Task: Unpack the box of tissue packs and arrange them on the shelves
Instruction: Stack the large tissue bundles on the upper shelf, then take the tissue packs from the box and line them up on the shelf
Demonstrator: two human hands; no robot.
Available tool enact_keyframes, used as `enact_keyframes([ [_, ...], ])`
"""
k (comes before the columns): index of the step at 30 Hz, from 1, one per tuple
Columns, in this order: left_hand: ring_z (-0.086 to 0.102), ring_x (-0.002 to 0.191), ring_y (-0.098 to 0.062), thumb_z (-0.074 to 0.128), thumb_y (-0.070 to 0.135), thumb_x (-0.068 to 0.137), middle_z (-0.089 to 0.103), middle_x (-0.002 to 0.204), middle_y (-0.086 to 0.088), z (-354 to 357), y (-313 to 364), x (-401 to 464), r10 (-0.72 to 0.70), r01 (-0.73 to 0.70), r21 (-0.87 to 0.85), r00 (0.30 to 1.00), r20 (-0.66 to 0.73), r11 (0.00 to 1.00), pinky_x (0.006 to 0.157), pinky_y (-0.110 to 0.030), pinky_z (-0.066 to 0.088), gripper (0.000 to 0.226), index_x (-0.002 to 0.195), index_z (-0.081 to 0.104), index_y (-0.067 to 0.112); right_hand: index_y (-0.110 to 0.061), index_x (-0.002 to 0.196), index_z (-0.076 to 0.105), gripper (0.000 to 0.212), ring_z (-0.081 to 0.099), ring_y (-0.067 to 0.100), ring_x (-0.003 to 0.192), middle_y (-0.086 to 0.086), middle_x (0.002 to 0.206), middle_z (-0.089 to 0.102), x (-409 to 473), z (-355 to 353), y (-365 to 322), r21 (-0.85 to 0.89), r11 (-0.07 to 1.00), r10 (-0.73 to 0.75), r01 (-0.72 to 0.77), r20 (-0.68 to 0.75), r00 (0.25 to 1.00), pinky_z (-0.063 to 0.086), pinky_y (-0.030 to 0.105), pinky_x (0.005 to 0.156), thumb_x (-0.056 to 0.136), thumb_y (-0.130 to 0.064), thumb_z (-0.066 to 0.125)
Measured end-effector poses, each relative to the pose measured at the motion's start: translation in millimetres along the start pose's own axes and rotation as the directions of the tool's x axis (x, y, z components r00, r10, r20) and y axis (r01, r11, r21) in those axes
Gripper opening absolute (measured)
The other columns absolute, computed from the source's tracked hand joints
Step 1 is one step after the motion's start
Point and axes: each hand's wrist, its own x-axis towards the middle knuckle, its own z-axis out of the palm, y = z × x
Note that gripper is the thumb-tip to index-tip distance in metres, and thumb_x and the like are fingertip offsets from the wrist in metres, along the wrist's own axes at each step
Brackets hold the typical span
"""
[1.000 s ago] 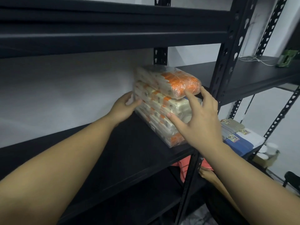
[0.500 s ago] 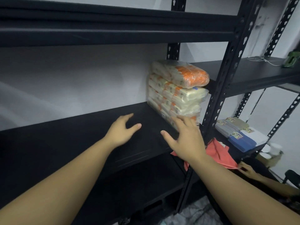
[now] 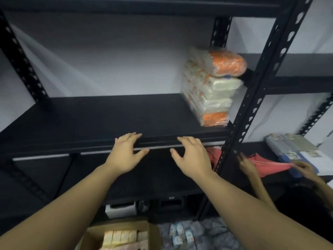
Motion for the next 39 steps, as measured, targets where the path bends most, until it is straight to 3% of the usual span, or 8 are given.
enact_keyframes([
  [2,0.012,0.157,-0.019,0.063,0.053,0.096,0.026,0.168,0.004,10.4,-4.7,-25.0,-0.029,0.029,-0.003,1.0,-0.011,1.0,0.128,-0.049,0.012,0.069,0.157,0.041,0.027,-0.019,0.144,0.058,0.056,0.048,0.021,0.136,-0.003,0.141,0.06,-15.7,10.7,2.4,0.02,1.0,0.012,-0.013,0.038,0.999,0.046,0.042,0.109,0.098,-0.051,0.06],
  [6,0.022,0.154,-0.021,0.064,0.054,0.095,0.032,0.165,0.002,29.4,-26.7,-63.9,-0.109,0.109,-0.001,0.994,0.006,0.994,0.126,-0.045,0.023,0.07,0.156,0.041,0.027,-0.019,0.145,0.059,0.057,0.049,0.02,0.135,-0.003,0.142,0.061,-48.0,38.1,6.5,0.055,0.998,-0.009,0.002,0.131,0.991,0.047,0.04,0.108,0.098,-0.051,0.06],
  [14,0.026,0.152,-0.024,0.06,0.056,0.097,0.033,0.164,0.0,79.1,-109.7,-129.9,-0.265,0.267,0.011,0.95,0.166,0.964,0.124,-0.045,0.025,0.074,0.159,0.035,0.024,-0.021,0.151,0.052,0.061,0.046,0.019,0.139,-0.005,0.147,0.056,-98.4,112.3,0.8,0.062,0.997,0.012,-0.035,0.343,0.939,0.047,0.04,0.11,0.1,-0.054,0.058],
  [20,0.043,0.139,-0.025,0.063,0.054,0.096,0.049,0.15,-0.002,123.2,-194.7,-174.9,-0.343,0.345,0.041,0.9,0.271,0.938,0.113,-0.034,0.036,0.068,0.152,0.046,0.02,-0.018,0.148,0.056,0.06,0.051,0.023,0.134,0.0,0.142,0.061,-140.7,194.0,-15.3,0.074,0.991,0.064,-0.112,0.469,0.881,0.047,0.039,0.109,0.098,-0.051,0.063],
  [24,0.047,0.134,-0.024,0.065,0.055,0.094,0.056,0.142,-0.003,152.0,-264.0,-204.9,-0.399,0.411,0.049,0.84,0.367,0.91,0.11,-0.033,0.036,0.068,0.151,0.048,0.023,-0.019,0.145,0.059,0.062,0.056,0.029,0.128,0.005,0.136,0.064,-176.0,262.3,-23.9,0.035,0.978,0.153,-0.206,0.553,0.819,0.048,0.042,0.105,0.095,-0.057,0.055],
  [28,0.049,0.133,-0.026,0.067,0.056,0.092,0.053,0.143,-0.003,185.2,-324.3,-225.9,-0.442,0.471,0.04,0.79,0.424,0.881,0.109,-0.041,0.043,0.069,0.15,0.049,0.023,-0.023,0.142,0.059,0.079,0.057,0.023,0.118,0.0,0.125,0.066,-202.4,323.5,-24.8,0.033,0.97,0.163,-0.24,0.643,0.748,0.047,0.03,0.091,0.082,-0.07,0.039],
  [34,0.049,0.13,-0.026,0.069,0.051,0.092,0.054,0.137,-0.004,268.7,-411.8,-233.8,-0.454,0.475,0.075,0.765,0.457,0.877,0.106,-0.038,0.043,0.066,0.149,0.049,0.023,-0.036,0.145,0.054,0.073,0.06,0.015,0.122,-0.008,0.134,0.063,-225.5,448.5,2.8,0.022,0.962,0.154,-0.273,0.782,0.604,0.055,0.036,0.096,0.082,-0.073,0.062],
  [39,0.045,0.136,-0.027,0.066,0.045,0.097,0.051,0.147,-0.007,352.0,-487.1,-219.6,-0.349,0.332,0.12,0.816,0.462,0.936,0.11,-0.036,0.037,0.066,0.154,0.044,0.02,-0.027,0.143,0.058,0.069,0.059,0.022,0.124,0.001,0.135,0.064,-234.4,562.9,38.4,0.01,0.978,0.12,-0.21,0.794,0.596,0.052,0.035,0.096,0.085,-0.06,0.075],
])
